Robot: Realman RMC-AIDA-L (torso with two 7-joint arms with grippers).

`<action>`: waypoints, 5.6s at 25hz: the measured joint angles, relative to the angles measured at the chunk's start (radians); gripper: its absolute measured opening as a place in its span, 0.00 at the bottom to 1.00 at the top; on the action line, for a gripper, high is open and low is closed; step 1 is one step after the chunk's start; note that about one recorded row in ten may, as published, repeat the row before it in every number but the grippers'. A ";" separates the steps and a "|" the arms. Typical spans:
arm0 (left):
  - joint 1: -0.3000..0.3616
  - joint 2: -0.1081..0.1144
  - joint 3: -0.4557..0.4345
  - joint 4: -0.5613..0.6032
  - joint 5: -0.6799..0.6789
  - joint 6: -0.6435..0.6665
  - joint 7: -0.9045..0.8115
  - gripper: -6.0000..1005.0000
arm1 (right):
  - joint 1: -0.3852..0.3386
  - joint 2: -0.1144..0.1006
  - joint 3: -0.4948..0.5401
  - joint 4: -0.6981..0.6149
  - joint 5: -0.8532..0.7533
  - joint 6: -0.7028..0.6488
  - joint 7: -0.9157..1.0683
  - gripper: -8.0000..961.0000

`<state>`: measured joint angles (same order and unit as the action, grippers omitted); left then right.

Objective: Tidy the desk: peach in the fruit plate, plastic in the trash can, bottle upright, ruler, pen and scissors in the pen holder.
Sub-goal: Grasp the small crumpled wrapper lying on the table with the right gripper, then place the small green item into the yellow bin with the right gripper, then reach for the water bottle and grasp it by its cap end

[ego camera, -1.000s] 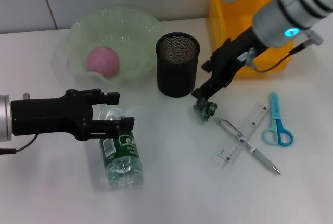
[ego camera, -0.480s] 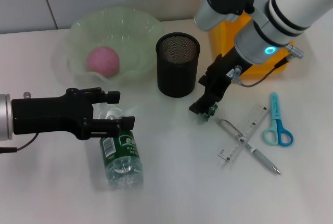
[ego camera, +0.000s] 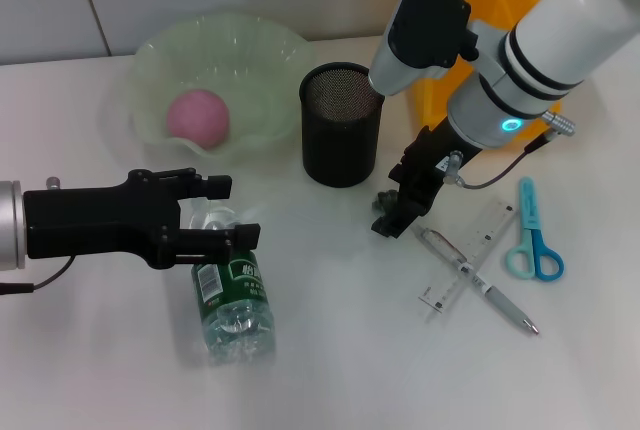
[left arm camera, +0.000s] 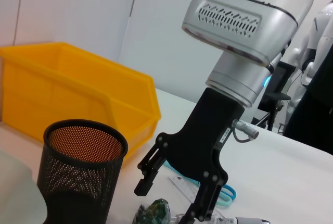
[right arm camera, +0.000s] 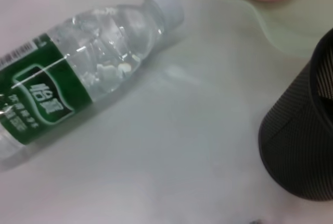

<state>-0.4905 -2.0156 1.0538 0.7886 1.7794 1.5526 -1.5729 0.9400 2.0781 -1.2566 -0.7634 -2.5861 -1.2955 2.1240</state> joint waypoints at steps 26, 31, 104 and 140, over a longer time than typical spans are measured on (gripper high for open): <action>-0.006 0.005 0.000 0.002 0.002 -0.005 0.001 0.80 | 0.003 0.000 -0.003 0.047 -0.023 0.059 0.011 0.81; -0.008 0.006 0.000 0.002 0.003 -0.005 0.001 0.80 | 0.005 0.000 -0.003 0.056 -0.020 0.063 0.008 0.81; -0.009 0.012 -0.003 -0.003 0.003 -0.006 0.000 0.77 | -0.230 -0.007 0.313 -0.097 0.306 0.579 -0.055 0.38; -0.001 0.012 -0.003 -0.002 0.009 -0.006 0.002 0.76 | -0.386 -0.087 0.348 -0.128 1.001 -0.076 -0.415 0.84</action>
<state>-0.4911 -2.0033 1.0508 0.7868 1.7886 1.5464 -1.5707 0.5542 1.9908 -0.9088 -0.8919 -1.5851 -1.3716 1.7091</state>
